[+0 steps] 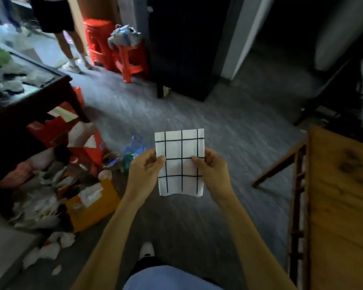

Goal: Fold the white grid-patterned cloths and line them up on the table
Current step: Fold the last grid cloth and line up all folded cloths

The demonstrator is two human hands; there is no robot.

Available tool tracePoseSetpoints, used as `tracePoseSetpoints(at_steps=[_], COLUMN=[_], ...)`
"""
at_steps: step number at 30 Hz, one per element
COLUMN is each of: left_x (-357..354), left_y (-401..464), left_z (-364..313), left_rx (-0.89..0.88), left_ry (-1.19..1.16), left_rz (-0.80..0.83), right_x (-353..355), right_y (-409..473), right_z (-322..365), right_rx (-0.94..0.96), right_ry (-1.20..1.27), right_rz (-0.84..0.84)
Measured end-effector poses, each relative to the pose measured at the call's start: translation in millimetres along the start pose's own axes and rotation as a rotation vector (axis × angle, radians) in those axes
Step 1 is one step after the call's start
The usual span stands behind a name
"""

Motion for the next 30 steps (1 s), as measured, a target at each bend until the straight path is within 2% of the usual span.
tracePoseSetpoints(at_steps=[2, 7, 16, 24, 30], left_x=[-1.8, -25.1, -135.8, -276.0, -365.3], left_y=[40.3, 129.5, 218.7, 328.3, 415.3], left_z=[-6.0, -23.1, -34.4, -70.3, -120.6], left_rx=[-0.014, -0.041, -0.052, -0.211, -0.307], left_ry=[-0.054, -0.122, -0.120, 0.048, 0.096], left_rz=[0.103, 0.230, 0.427, 0.560, 0.569], right_x=[-8.2, -12.4, 37.5, 127.2, 183.8], right_y=[23.0, 80.0, 170.9, 309.5, 420.6], right_z=[11.4, 34.3, 16.2, 6.5, 33.0], right_rx=[-0.018, -0.040, -0.109, -0.126, -0.091], right_ry=[-0.009, 0.023, 0.046, 0.164, 0.232], right_rz=[-0.079, -0.254, -0.522, -0.583, -0.629])
Point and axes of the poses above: each hand's wrist, its own y-axis towards the middle knuckle, its own x-axis out of the back of the hand, z = x × y, the point moved 2 cm from there along y, towards the middle knuckle, and after that the axes turned 5 degrees about -z, right-handed, at the moved point
